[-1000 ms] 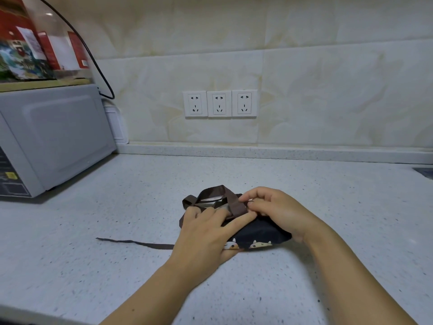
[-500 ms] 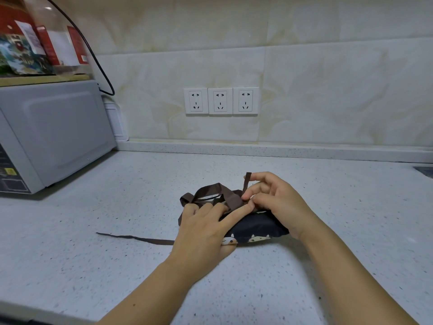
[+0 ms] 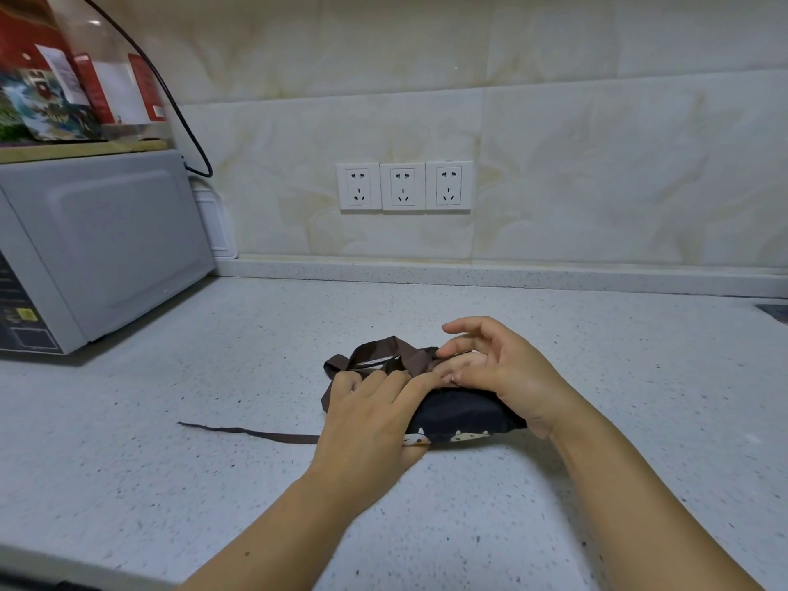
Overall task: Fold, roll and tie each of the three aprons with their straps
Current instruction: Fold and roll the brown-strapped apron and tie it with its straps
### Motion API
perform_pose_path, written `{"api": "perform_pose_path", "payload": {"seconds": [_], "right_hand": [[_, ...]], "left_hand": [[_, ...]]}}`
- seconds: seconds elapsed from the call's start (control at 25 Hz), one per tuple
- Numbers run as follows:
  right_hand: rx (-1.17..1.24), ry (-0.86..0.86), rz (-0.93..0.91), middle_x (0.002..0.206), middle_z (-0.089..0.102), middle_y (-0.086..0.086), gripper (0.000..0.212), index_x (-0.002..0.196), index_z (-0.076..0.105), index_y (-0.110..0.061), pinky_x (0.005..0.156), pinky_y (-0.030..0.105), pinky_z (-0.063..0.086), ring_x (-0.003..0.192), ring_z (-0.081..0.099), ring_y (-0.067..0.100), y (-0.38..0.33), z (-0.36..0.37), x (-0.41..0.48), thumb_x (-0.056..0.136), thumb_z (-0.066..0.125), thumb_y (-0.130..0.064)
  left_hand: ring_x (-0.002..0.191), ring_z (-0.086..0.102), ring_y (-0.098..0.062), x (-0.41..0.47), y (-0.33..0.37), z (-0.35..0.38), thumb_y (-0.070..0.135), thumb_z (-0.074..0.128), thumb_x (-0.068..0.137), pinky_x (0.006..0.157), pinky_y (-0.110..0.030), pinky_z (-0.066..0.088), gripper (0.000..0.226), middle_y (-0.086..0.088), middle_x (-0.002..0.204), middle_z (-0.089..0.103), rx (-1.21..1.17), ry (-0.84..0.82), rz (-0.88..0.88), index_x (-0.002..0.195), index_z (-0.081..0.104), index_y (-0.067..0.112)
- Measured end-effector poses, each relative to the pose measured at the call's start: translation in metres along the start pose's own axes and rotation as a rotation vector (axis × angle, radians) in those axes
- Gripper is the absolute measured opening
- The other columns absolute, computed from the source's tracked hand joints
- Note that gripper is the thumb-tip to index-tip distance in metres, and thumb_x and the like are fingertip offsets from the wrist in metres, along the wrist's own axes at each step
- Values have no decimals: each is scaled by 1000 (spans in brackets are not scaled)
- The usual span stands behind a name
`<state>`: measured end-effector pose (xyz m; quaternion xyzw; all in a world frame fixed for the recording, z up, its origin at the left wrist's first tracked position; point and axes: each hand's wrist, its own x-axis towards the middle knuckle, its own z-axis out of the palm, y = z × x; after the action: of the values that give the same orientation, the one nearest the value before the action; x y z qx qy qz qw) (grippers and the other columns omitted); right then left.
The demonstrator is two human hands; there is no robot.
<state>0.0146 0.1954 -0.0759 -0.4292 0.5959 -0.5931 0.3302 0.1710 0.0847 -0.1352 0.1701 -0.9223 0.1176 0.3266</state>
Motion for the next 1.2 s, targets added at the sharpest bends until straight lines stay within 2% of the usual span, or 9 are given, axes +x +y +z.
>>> {"api": "perform_pose_path", "payload": {"seconds": [0.24, 0.44, 0.6, 0.72, 0.8, 0.88, 0.92, 1.04, 1.2], "right_hand": [[9, -20, -71, 104, 64, 13, 45, 115, 56, -9, 84, 26, 56, 98, 71, 24, -3, 2, 0, 84, 48, 23], [-147, -92, -70, 102, 71, 7, 51, 111, 59, -11, 82, 21, 52, 99, 69, 18, -8, 10, -3, 83, 33, 22], [-249, -130, -1, 115, 68, -14, 41, 126, 52, -29, 91, 19, 45, 106, 63, 3, -9, 16, -2, 97, 39, -3], [-399, -107, 29, 123, 58, -27, 44, 138, 33, -51, 95, 20, 39, 107, 58, -6, -8, 17, -2, 102, 31, -27], [-537, -34, 24, 120, 60, -20, 43, 140, 22, -58, 97, 31, 43, 106, 58, 5, -6, 18, -1, 101, 25, -40], [-608, 60, 27, 109, 64, -4, 44, 140, 19, -59, 89, 37, 46, 97, 60, 18, -6, 16, -1, 99, 22, -43], [-614, 87, 28, 105, 65, -2, 44, 140, 22, -58, 85, 37, 47, 93, 60, 19, -6, 15, -1, 99, 23, -42], [-621, 80, 50, 106, 65, -14, 41, 138, 34, -51, 83, 27, 45, 95, 58, 5, -8, 14, -3, 100, 25, -39], [-678, 17, 104, 114, 61, -16, 37, 118, 57, -48, 86, 25, 46, 99, 56, 3, -8, 16, -3, 99, 26, -38]], "left_hand": [[79, 51, -12, 0, 0, 2, 48, 70, 72, 74, -31, 26, 69, 16, 92, 56, 8, 23, 28, 136, 44, 39], [78, 51, -9, 0, 0, 1, 48, 65, 72, 73, -31, 26, 54, 19, 94, 61, -17, 5, 30, 123, 52, 36], [76, 50, -7, -1, 0, 2, 45, 71, 68, 72, -30, 24, 47, 20, 87, 61, -36, 5, 20, 112, 57, 34], [77, 51, -7, -1, 0, 3, 43, 70, 67, 74, -29, 25, 46, 19, 85, 61, -34, 19, 25, 111, 58, 33], [77, 54, -9, -1, 0, 4, 43, 72, 66, 76, -30, 27, 49, 18, 86, 62, -25, 39, 20, 111, 58, 31], [78, 57, -11, -1, 1, 5, 46, 66, 69, 76, -31, 27, 48, 16, 87, 63, -26, 60, 6, 113, 57, 28], [79, 57, -12, -1, 0, 5, 49, 60, 71, 77, -31, 28, 48, 16, 88, 64, -32, 64, -12, 114, 56, 27], [80, 59, -14, -1, 0, 9, 53, 52, 73, 76, -34, 29, 53, 14, 89, 64, -30, 64, -56, 117, 56, 24], [81, 60, -16, -1, -1, 11, 51, 65, 71, 76, -34, 30, 53, 11, 89, 63, 1, 112, -36, 114, 58, 21]]}}
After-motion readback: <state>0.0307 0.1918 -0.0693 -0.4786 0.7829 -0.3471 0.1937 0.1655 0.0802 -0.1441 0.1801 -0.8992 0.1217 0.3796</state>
